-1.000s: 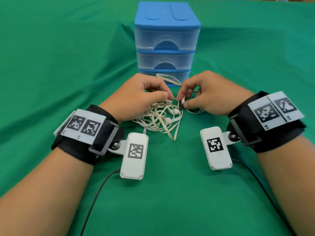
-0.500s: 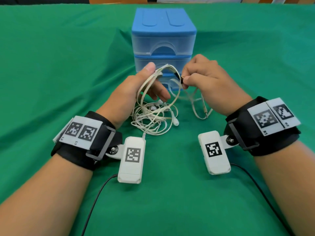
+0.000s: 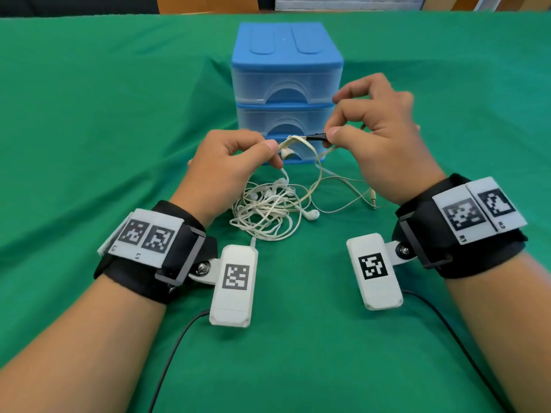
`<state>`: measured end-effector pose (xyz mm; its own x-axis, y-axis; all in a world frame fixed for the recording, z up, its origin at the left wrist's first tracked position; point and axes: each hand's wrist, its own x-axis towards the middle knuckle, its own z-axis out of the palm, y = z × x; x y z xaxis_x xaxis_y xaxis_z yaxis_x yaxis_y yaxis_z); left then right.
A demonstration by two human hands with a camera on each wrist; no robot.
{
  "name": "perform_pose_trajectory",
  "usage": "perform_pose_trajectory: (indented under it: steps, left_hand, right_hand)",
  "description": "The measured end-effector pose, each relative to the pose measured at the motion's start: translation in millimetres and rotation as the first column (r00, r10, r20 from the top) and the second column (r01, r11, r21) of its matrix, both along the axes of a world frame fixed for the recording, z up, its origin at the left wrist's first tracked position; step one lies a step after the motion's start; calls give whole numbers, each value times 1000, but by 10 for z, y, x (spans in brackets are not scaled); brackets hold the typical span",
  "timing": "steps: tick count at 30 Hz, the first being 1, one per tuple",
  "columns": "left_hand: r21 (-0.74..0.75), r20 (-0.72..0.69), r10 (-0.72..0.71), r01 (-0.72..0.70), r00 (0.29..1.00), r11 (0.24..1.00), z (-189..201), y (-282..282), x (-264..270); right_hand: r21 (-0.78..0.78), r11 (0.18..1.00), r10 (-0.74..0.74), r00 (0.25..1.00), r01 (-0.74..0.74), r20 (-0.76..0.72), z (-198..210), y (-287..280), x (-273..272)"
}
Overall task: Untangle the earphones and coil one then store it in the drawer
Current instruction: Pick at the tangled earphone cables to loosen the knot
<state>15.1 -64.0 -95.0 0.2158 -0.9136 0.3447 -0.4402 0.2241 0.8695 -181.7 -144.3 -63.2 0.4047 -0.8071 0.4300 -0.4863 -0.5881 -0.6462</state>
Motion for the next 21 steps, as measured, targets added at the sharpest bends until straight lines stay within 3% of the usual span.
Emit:
perform_pose_trajectory:
  steps: [7,13,21]
  left_hand:
    - [-219,-33,107,-112,994,969,47,17,-4]
    - [-120,-64,-207,198,976,973,55,26,-62]
    - [-152,-225,-156,124,962,981,15,-5,-62]
  right_hand:
    - [-49,999,4,1000,-4,-8,9,34,13]
    - [-87,995,42,999,-42,-5,27,68,16]
    - [-53,989,-126,970,139,206,20,-71,24]
